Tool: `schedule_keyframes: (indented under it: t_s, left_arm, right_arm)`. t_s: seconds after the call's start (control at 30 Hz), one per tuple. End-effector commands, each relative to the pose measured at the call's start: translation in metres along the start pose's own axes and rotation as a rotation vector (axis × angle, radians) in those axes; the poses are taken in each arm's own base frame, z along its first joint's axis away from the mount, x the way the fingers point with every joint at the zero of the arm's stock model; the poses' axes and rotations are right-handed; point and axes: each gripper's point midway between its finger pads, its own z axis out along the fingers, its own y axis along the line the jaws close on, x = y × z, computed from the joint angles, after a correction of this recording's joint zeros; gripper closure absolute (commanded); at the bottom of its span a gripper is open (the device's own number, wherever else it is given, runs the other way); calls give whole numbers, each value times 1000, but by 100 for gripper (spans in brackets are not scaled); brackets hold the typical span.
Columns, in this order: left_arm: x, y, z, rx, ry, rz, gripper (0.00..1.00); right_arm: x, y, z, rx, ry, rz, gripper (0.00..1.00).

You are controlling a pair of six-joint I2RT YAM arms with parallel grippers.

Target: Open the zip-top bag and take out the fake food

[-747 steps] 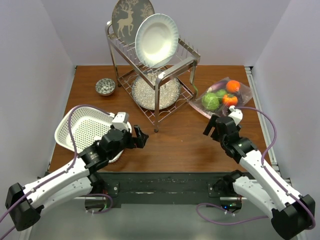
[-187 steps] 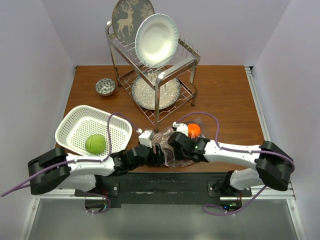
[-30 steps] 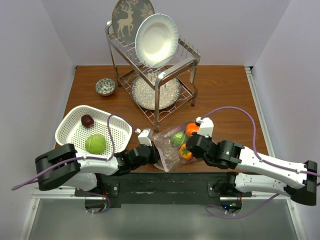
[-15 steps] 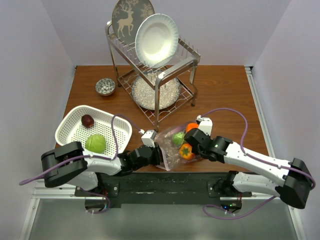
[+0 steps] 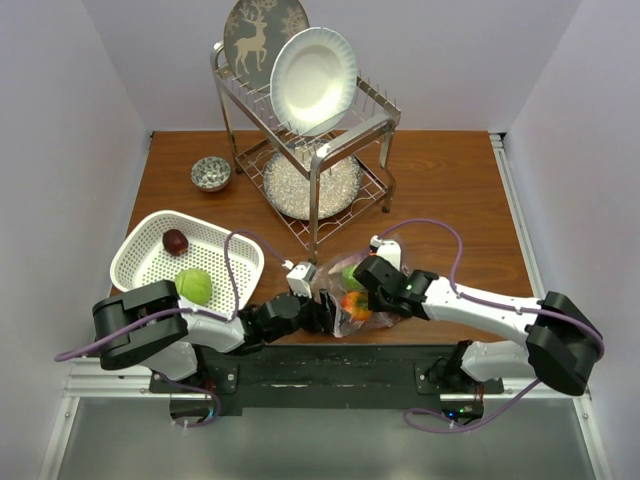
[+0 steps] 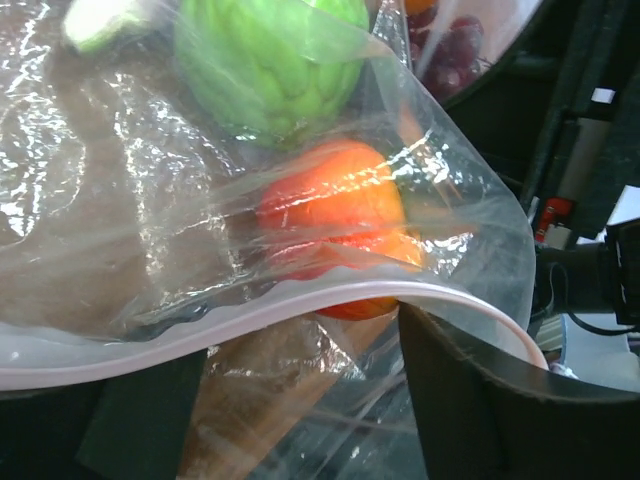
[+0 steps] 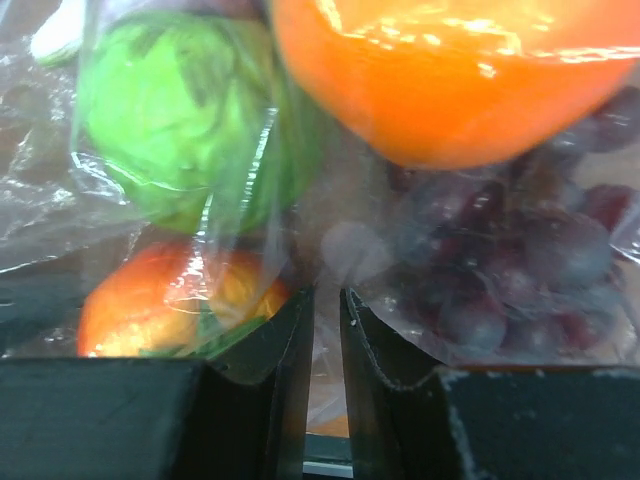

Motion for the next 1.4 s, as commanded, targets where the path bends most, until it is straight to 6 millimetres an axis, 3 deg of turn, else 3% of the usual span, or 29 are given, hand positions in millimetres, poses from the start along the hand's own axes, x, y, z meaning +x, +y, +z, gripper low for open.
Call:
schedule_keyframes:
  t_s: [0.0,0.33,0.6,0.77,0.97,1.37]
  left_arm:
    - [-11,-18,-4,75,-51,20,16]
    - [-15,-13,4,5,-48,40,9]
    - [-21,0,9,-125,-46,77,11]
    - [-21,8,8,-187,-37,96,19]
    - [-28,4,-2,-181,-51,93,43]
    - [-33,16,-37,-228,-48,58,52]
  right_arm:
    - [-5,26,-2,-109,4,-10,77]
    - [-3,44,-9,-198,20,-48,76]
    - [4,66,-11,-315,35,-84,64]
    - [8,55,-5,-259,48,-84,62]
    - [5,27,2,-126,25,-42,61]
    - [6,4,12,-75,21,37,58]
